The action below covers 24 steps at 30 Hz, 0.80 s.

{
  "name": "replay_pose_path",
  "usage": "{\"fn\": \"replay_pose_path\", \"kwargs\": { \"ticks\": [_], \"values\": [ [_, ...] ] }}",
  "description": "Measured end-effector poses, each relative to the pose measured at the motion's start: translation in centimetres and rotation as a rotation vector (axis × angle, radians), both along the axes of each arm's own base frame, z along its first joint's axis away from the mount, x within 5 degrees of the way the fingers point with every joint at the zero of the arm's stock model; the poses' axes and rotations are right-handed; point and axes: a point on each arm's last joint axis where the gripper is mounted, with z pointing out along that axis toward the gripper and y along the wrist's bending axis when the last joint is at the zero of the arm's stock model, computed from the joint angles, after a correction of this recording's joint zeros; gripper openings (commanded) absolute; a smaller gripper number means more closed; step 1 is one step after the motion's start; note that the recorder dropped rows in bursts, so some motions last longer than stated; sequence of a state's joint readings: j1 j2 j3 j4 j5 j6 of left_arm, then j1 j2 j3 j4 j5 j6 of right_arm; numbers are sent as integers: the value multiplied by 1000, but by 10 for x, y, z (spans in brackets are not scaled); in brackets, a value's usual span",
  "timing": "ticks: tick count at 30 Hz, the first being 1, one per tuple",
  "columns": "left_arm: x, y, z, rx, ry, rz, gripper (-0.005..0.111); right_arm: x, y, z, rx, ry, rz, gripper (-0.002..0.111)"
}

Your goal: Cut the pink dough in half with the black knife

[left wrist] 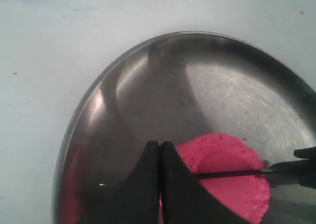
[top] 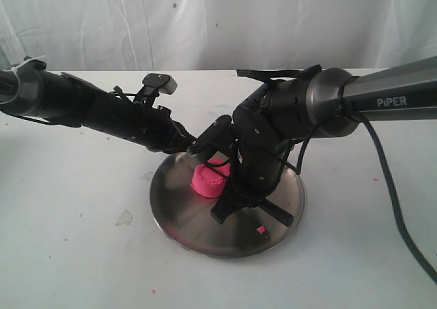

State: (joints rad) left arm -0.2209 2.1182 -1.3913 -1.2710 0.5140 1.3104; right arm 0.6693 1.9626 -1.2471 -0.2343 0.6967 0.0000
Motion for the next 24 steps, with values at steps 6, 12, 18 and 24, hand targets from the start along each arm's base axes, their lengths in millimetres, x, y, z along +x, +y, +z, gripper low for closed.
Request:
{"fn": "replay_pose_path", "kwargs": {
  "ticks": [6, 12, 18, 24],
  "values": [
    [0, 2, -11, 53, 20, -7, 0, 0, 0, 0, 0, 0, 0, 0],
    [1, 3, -19, 64, 32, 2, 0, 0, 0, 0, 0, 0, 0, 0],
    [1, 3, -19, 65, 30, 7, 0, 1, 0, 2, -18, 14, -7, 0],
    [2, 3, -19, 66, 31, 11, 0, 2, 1, 4, -30, 27, -5, 0]
  ]
}}
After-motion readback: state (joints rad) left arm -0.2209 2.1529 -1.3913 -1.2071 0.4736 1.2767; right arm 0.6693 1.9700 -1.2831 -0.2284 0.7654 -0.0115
